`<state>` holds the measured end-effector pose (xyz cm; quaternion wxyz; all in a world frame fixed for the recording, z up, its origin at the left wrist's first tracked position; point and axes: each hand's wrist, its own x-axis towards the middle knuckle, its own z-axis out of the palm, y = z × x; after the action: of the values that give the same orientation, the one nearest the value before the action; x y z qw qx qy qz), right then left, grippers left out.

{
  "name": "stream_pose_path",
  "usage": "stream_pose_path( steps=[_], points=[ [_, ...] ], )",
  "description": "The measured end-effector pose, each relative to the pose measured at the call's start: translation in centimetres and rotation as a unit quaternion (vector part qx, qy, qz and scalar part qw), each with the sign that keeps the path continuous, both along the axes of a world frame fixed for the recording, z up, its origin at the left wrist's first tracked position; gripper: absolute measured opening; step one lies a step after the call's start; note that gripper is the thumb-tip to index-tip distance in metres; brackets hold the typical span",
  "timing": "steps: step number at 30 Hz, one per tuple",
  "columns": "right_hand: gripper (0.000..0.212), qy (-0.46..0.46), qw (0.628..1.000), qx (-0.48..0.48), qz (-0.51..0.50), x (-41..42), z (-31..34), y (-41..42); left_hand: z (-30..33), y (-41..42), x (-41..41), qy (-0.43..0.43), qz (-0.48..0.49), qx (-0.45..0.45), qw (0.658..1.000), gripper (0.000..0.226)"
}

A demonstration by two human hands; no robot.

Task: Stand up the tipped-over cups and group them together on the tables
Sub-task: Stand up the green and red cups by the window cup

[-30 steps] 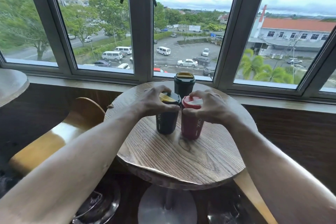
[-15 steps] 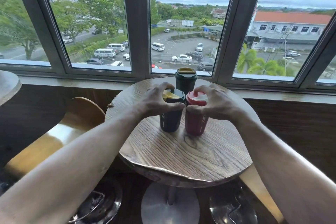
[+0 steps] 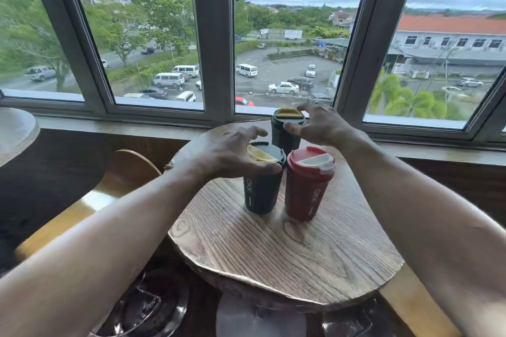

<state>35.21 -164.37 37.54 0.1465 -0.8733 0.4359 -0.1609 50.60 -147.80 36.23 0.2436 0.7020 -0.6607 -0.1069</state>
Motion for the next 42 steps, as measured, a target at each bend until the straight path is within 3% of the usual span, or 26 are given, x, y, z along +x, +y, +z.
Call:
stream_pose_path(
  steps=[5,11,22,29,36,39,42],
  points=[
    [0.087,0.068,0.997,0.023,0.009,2.9,-0.3,-3.0,0.3,0.1,-0.2,-0.055,0.005,0.035,0.998,0.082],
    [0.088,0.1,0.994,0.028,0.021,4.6,-0.8,-4.8,0.4,0.1,-0.4,-0.054,0.018,0.025,0.998,0.08],
    [0.067,0.01,0.999,0.027,0.038,4.2,-0.5,-3.1,0.4,-0.1,-0.4,-0.042,0.026,0.024,0.999,0.078],
    [0.073,0.011,1.0,0.009,0.021,3.5,-1.1,-1.1,0.4,0.2,-0.5,-0.038,0.026,0.022,0.999,0.078],
    [0.091,0.031,0.998,0.055,0.028,2.5,-0.4,-0.9,0.1,0.3,-0.5,-0.03,0.025,0.029,0.999,0.081],
    [0.075,-0.053,0.998,0.035,0.006,0.6,0.3,0.3,0.0,0.5,-0.4,-0.026,0.021,0.021,0.999,0.084],
    [0.062,-0.052,0.997,0.054,0.019,-2.5,0.9,2.4,-0.1,0.7,-0.7,-0.018,0.026,0.002,0.999,0.09]
  ],
)
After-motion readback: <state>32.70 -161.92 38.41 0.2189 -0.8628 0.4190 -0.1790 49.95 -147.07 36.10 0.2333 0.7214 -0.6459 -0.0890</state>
